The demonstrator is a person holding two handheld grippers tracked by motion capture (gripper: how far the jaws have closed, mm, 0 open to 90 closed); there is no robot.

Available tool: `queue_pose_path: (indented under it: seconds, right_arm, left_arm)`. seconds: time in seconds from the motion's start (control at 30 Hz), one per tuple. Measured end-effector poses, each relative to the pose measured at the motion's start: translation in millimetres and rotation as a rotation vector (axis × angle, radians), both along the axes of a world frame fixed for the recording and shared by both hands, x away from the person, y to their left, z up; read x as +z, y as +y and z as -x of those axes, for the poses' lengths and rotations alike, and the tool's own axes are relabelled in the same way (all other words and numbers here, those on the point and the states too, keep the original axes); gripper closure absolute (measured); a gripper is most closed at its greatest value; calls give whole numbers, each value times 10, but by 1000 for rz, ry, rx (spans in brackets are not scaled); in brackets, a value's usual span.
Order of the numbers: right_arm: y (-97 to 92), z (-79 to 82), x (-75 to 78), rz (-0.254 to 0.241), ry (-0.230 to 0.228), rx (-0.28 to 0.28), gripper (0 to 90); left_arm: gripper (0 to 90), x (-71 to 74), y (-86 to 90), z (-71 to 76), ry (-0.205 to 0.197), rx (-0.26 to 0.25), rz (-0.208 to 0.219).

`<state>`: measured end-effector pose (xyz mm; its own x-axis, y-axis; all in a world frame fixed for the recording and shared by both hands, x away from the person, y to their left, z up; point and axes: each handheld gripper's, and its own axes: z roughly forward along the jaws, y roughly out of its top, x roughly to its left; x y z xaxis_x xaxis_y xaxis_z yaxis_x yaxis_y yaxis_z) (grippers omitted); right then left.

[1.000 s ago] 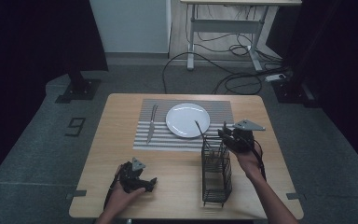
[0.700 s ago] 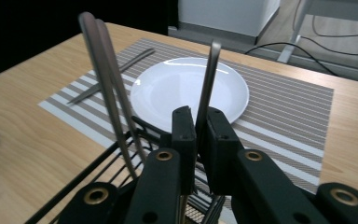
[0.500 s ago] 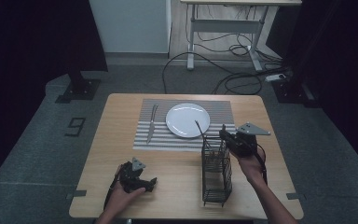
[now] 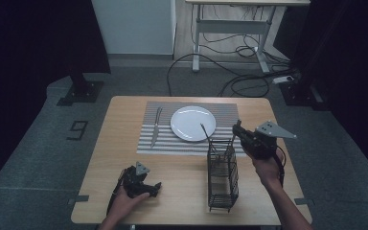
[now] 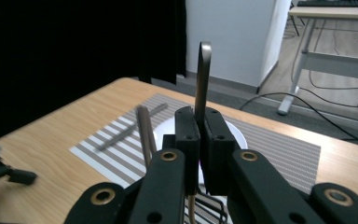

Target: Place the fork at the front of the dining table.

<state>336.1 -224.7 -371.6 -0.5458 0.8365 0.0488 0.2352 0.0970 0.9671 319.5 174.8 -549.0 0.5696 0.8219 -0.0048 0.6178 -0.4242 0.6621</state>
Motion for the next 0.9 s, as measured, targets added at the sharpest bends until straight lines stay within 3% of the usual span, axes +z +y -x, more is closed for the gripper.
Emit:
queue_pose_path:
  seconds: [0.27,0.53,0.7,0.9]
  right_arm:
    - [-86,64,200,-30,-56,-18,861]
    - [-332,112,402,-91,-118,-85,862]
    - [-472,128,534,-104,-142,-113,862]
    - [-586,103,571,-104,-144,-146,862]
  left_arm:
    - [0,2,1,-1,2,-2,-3]
    - [0,2,-1,-3,1,-2,-3]
    - [0,3,-1,-4,2,-3,-4]
    - [0,2,-1,-4,2,-3,-3]
